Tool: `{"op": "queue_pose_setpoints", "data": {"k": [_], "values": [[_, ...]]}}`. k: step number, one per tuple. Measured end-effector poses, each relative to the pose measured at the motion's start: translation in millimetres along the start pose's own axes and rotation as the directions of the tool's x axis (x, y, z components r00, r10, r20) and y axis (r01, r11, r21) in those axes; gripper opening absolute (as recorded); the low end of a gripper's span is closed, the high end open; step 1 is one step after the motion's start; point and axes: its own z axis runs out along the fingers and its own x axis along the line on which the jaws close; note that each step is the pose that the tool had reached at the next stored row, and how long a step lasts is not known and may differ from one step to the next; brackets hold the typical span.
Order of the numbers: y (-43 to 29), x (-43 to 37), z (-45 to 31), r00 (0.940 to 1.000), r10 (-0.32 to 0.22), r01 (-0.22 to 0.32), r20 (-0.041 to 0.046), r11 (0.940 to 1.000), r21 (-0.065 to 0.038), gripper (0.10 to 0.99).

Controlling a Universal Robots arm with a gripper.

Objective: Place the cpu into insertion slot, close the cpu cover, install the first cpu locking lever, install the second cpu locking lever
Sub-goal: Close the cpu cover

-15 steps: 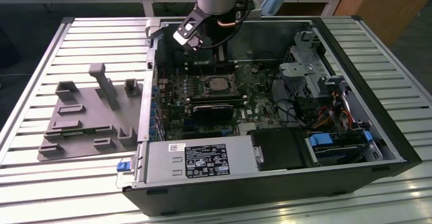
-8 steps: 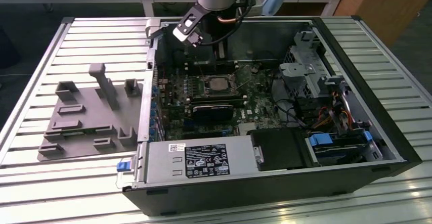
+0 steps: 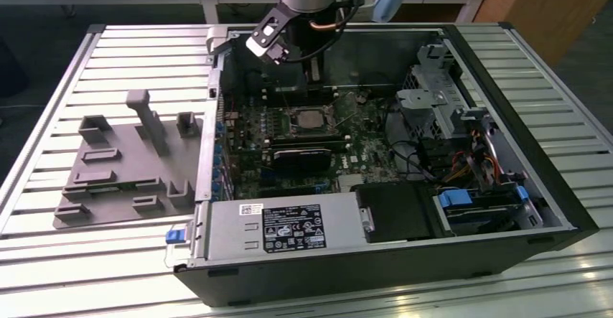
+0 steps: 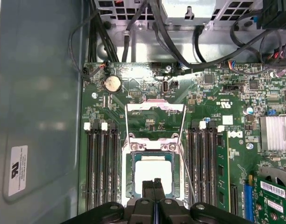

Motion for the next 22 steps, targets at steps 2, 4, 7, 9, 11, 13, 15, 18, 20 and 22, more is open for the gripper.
{"op": "queue_pose_setpoints", "data": {"k": [2, 4, 7, 9, 11, 13, 15, 18, 20, 22], "values": [[4.4, 0.1, 0.5, 1.0, 0.0, 0.0, -0.0002, 1.0, 0.0, 0.102], [10.7, 0.2, 1.2, 1.0, 0.0, 0.0, -0.0001, 1.0, 0.001, 0.102], [21.9, 0.4, 2.4, 1.0, 0.0, 0.0, -0.0001, 1.0, 0.003, 0.102], [30.1, 0.5, 3.3, 1.0, 0.0, 0.0, -0.0001, 1.0, 0.005, 0.102], [39.0, 0.7, 4.3, 1.0, 0.0, 0.0, 0.0, 1.0, 0.007, 0.102], [47.8, 0.9, 5.2, 1.0, 0.0, 0.0, 0.0, 1.0, 0.008, 0.102], [56.8, 1.0, 6.2, 1.0, 0.0, 0.0, -0.0001, 0.9999, 0.01, 0.102], [70.0, 1.2, 7.5, 1.0, 0.0, 0.0, 0.0003, 0.9999, 0.013, 0.102], [78.2, 1.4, 8.5, 1.0, 0.0, 0.0, 0.0003, 0.9999, 0.014, 0.102], [86.0, 1.6, 9.4, 1.0, 0.0, 0.0, 0.0001, 0.9999, 0.016, 0.102]]}}
